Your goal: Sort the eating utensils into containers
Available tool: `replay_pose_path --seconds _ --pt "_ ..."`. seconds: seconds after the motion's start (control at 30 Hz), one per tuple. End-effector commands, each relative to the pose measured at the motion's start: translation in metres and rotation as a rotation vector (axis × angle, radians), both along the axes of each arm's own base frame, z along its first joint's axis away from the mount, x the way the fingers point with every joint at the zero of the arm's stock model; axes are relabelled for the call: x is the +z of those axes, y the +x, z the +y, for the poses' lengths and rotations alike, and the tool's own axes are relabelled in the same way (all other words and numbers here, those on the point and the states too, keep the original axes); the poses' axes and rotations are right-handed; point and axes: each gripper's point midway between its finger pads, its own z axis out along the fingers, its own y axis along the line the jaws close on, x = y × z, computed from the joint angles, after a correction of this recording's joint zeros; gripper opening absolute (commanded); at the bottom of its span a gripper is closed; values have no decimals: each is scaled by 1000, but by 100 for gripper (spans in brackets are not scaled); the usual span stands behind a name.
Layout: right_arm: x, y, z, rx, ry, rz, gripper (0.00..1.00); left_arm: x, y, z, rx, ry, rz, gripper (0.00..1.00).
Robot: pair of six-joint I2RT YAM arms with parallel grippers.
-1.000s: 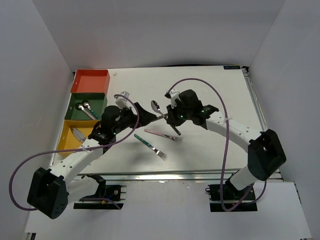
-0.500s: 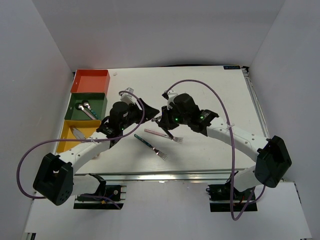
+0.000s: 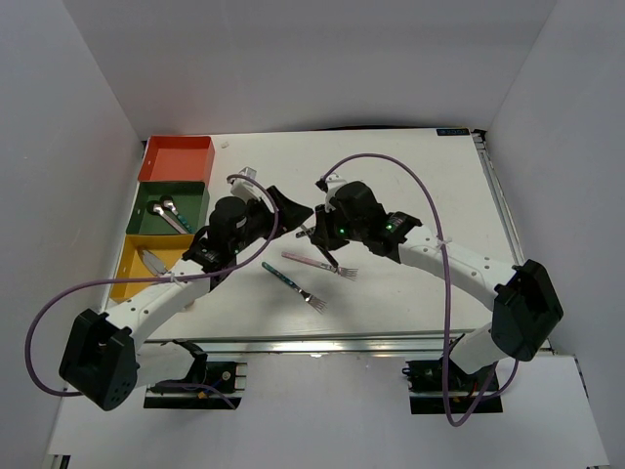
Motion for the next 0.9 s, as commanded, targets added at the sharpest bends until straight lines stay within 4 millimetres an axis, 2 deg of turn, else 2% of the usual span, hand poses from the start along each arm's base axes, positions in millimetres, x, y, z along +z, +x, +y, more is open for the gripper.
replay_pose_path --seconds 0.0,0.1,0.2,0.3,0.43,0.53,0.6,0.67,0.7,0.77,0.87 --pt "20 11 4 -14 32 -77 0 22 -1 3 25 -12 -13 91" --pt "28 12 4 -15 48 -102 0 -1 -1 11 70 37 76 91" --pt "35 11 7 -3 73 -115 0 -15 -6 15 106 6 142 89" --pt "41 9 10 10 99 -132 0 -22 -8 14 117 -19 186 89" --pt "48 3 19 55 134 -141 0 -14 -6 8 115 -53 181 87" --pt "53 -2 25 78 155 -151 0 -12 0 5 124 -53 186 77" --pt "58 -4 29 89 174 -157 0 -18 2 3 129 -44 208 65" --pt "59 -4 31 91 177 -153 0 -21 4 1 128 -48 215 58" --pt "59 -4 32 93 178 -154 0 -22 4 0 128 -50 217 49" --pt "62 -4 34 93 188 -156 0 -31 5 0 131 -37 235 42" --pt "65 -3 37 93 200 -160 0 -36 7 4 150 -5 241 19"
